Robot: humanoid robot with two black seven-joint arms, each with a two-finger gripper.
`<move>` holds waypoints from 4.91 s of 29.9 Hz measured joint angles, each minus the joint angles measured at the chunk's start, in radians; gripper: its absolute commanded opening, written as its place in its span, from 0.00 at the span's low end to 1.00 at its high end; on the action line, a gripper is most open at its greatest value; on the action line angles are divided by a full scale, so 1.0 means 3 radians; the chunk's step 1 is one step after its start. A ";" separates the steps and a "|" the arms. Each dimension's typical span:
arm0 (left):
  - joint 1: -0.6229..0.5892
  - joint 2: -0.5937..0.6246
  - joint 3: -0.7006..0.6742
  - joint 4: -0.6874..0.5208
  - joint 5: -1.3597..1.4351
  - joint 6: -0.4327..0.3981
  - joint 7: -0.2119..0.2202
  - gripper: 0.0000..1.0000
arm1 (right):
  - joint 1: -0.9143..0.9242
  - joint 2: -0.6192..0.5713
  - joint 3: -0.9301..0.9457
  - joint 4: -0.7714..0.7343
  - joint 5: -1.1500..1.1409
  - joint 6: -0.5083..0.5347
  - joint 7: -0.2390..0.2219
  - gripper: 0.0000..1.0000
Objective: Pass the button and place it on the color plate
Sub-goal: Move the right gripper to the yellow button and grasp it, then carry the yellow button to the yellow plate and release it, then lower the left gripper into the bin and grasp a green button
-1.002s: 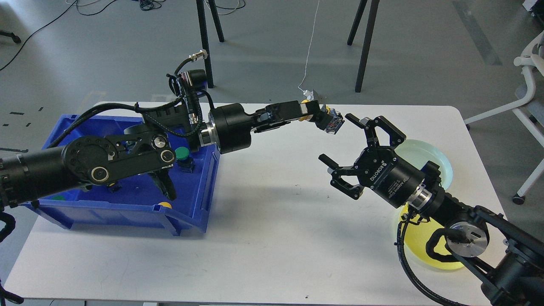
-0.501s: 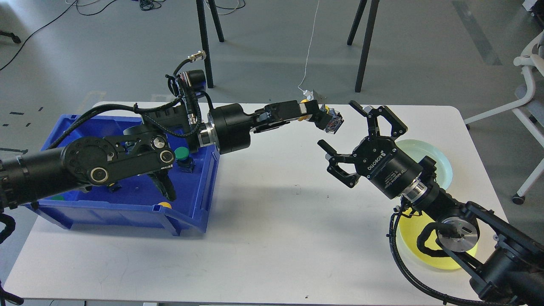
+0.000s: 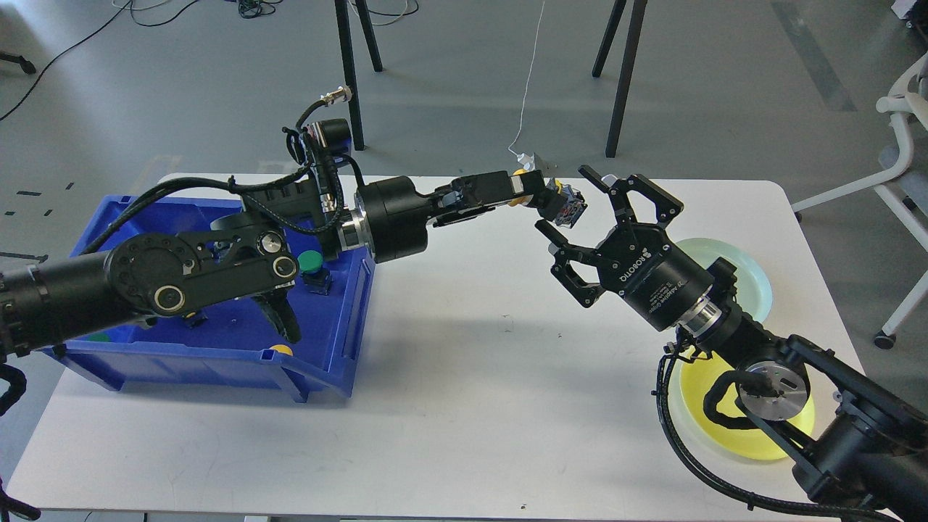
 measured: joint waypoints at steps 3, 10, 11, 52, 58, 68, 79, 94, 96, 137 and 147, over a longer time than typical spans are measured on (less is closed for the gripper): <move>0.0000 0.0000 0.0001 0.0000 0.0000 0.0000 0.0000 0.01 | 0.0018 0.0000 0.0000 0.0000 -0.0001 0.0000 0.0000 0.58; 0.0000 0.0000 0.0001 0.0000 -0.0001 0.0000 -0.0001 0.01 | 0.0022 0.0000 0.0010 0.0000 0.0002 0.0000 0.0000 0.51; 0.0000 0.0000 0.0001 0.0000 -0.0001 0.0000 -0.0001 0.01 | 0.0022 0.0000 0.0009 -0.0001 0.0002 0.0000 0.0000 0.49; 0.0327 0.0015 -0.0502 0.0027 -0.0253 -0.0005 -0.0001 0.96 | -0.1268 -0.0147 0.1084 0.0261 0.0133 0.0000 -0.0004 0.03; 0.0327 -0.0009 -0.0502 0.0099 -0.0330 -0.0030 0.0000 0.97 | -0.2278 -0.0094 0.1630 0.0378 0.0585 -0.0053 -0.0004 0.02; 0.0322 -0.0030 -0.0502 0.0103 -0.0331 -0.0023 0.0000 0.97 | -0.2460 -0.0093 0.1579 0.0275 0.1148 -0.1579 -0.0075 0.12; 0.0323 0.0449 -0.0572 -0.0047 -0.0273 0.0057 0.0000 0.97 | -0.2340 -0.0056 0.1428 0.0271 0.1160 -0.1781 -0.0103 0.99; 0.0286 0.1570 0.0142 0.0076 0.1372 0.0095 0.0000 0.94 | -0.1891 -0.0160 0.1614 0.0652 0.1167 -0.1160 -0.0105 0.99; 0.0288 0.1585 0.0286 0.0187 0.1599 0.0094 0.0000 0.93 | -0.1644 -0.0201 0.1640 0.0660 0.1165 -0.1111 -0.0108 0.99; 0.0600 0.0875 0.0916 0.2236 0.2305 -0.0322 0.0000 0.81 | -0.1106 -0.0634 0.1435 0.0583 0.1154 -0.0892 -0.0108 0.99; 0.0624 0.0807 0.0918 0.2347 0.2304 -0.0318 0.0000 0.41 | -0.1155 -0.0629 0.1437 0.0578 0.1154 -0.0884 -0.0108 0.99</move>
